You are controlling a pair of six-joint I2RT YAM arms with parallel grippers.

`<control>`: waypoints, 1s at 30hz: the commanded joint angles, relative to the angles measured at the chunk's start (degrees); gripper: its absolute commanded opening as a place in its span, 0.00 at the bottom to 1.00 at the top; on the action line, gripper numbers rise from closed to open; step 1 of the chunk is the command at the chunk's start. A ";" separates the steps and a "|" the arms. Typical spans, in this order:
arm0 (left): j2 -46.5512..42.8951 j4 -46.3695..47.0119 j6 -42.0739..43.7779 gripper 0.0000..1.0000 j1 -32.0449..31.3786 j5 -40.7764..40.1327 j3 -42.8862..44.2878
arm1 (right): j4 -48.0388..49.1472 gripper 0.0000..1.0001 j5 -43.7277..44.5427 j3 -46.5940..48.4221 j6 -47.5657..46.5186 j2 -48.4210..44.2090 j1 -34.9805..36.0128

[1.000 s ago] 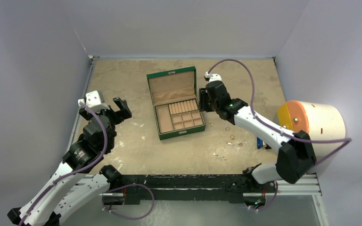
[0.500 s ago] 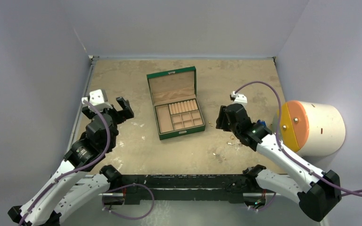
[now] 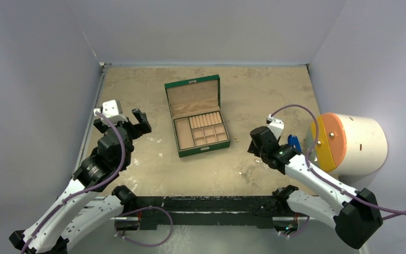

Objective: Organize the mixed jewelry

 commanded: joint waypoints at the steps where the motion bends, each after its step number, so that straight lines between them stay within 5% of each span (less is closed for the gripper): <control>1: -0.05 1.59 0.85 0.98 0.46 0.42 1.85 | 3.80 0.54 6.10 0.87 -0.40 3.32 -0.77; 14: -0.61 1.72 0.89 0.98 0.49 0.77 1.69 | 15.83 0.46 -6.52 3.63 -18.29 13.41 -7.59; 30: -0.24 1.72 0.95 0.98 0.49 1.03 1.86 | 18.58 0.37 -15.49 4.43 -19.17 21.30 -12.21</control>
